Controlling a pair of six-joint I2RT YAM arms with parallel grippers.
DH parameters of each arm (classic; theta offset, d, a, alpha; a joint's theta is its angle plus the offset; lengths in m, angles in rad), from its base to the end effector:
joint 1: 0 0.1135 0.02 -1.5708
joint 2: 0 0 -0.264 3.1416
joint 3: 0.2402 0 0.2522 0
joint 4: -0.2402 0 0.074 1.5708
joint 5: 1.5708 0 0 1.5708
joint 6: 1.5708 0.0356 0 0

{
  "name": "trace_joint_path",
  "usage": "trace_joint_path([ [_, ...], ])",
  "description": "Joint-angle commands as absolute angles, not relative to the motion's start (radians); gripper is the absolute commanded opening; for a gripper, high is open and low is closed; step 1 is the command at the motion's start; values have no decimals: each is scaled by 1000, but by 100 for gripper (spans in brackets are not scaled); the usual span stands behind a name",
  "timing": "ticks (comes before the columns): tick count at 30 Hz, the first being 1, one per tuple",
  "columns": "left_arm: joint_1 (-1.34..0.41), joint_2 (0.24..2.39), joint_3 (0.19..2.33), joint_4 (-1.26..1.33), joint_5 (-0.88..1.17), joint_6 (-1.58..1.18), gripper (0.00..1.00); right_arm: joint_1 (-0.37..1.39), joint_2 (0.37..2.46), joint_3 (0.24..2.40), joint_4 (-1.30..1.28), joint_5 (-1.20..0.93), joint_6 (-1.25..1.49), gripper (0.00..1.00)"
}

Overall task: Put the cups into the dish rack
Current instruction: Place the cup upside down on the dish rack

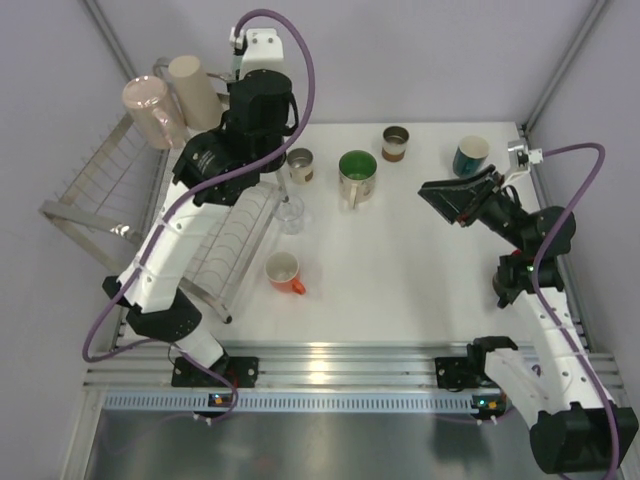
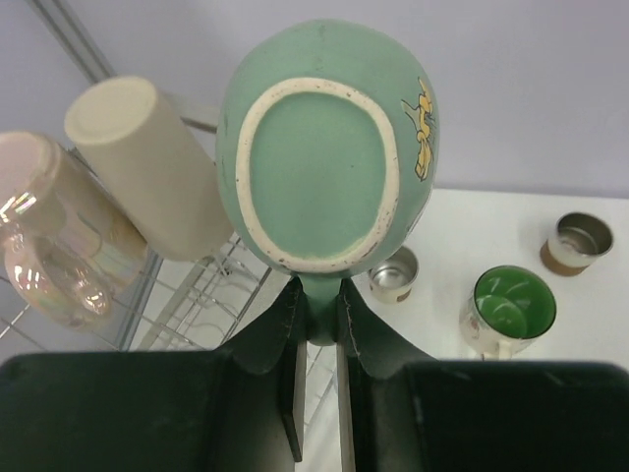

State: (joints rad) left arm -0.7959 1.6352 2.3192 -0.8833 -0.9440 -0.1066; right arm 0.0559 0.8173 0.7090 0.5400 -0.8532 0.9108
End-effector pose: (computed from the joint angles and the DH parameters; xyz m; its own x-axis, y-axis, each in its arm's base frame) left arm 0.2179 -0.1813 0.5595 -0.1232 0.0366 -0.9917 -0.1503 0.9871 0.0551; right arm 0.1761 0.0367 0.3800 -0.3126 0.5028 -0.8059 -0.7714 0.3606 0.5243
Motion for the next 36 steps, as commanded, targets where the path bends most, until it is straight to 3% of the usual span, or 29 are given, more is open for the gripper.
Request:
trace_joint_path([
  [1, -787, 1582, 2283, -928, -975, -196, 0, 46, 781, 756, 512, -839, 865, 39],
  [12, -661, 1433, 2126, -1014, -968, -308, 0, 46, 759, 758, 471, -847, 854, 39],
  [29, -657, 1382, 2158, -1072, -1078, -275, 0, 46, 736, 772, 368, -842, 798, 39],
  [36, -552, 1341, 2112, -1114, -1043, -288, 0, 48, 744, 781, 342, -845, 787, 39],
])
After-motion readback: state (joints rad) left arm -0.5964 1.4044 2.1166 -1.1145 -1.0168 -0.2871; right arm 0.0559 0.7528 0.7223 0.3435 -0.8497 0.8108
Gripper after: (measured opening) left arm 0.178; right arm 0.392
